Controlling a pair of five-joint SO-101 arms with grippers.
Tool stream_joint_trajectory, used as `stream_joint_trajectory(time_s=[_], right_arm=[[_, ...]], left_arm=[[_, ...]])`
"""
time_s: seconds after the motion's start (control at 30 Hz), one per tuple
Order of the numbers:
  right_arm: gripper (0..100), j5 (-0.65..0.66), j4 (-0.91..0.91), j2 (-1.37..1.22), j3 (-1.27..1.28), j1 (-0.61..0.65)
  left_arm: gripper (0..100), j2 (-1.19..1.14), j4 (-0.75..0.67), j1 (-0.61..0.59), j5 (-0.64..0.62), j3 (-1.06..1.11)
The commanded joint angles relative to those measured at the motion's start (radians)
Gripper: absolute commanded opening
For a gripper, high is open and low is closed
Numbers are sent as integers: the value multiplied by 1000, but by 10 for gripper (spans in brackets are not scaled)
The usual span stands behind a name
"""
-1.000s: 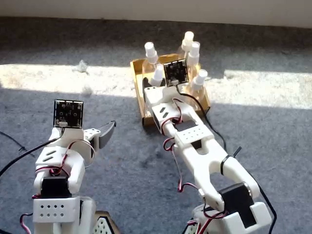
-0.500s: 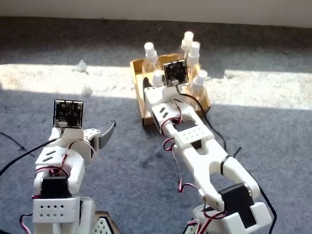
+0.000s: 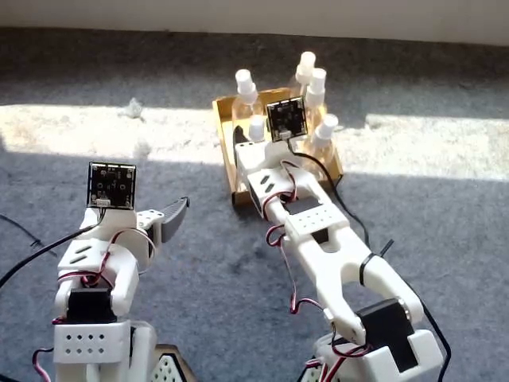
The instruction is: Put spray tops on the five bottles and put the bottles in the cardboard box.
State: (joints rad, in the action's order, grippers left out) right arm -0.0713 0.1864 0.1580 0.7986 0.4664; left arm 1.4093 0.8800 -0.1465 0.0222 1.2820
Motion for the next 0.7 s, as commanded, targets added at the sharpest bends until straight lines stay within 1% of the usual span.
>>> stream_joint_trajectory(time_s=[0.0,0.17,0.4,0.47,0.6,0.67], right_arm=[[181,8,10,19,-59,-8],[183,9,-73,24,-65,-4],[185,9,-96,145,-93,-12],[185,40,-142,165,-94,-10],[185,55,-162,183,-153,-10],[185,55,-208,185,-213,-10]], left_arm=[[340,-5,-23,-7,-3,-5],[340,-5,-23,-7,-3,-5],[340,-7,-23,-7,-3,1],[340,-5,-23,-5,-3,10],[340,-5,-25,-5,-3,12],[340,-5,-25,-5,-3,13]])
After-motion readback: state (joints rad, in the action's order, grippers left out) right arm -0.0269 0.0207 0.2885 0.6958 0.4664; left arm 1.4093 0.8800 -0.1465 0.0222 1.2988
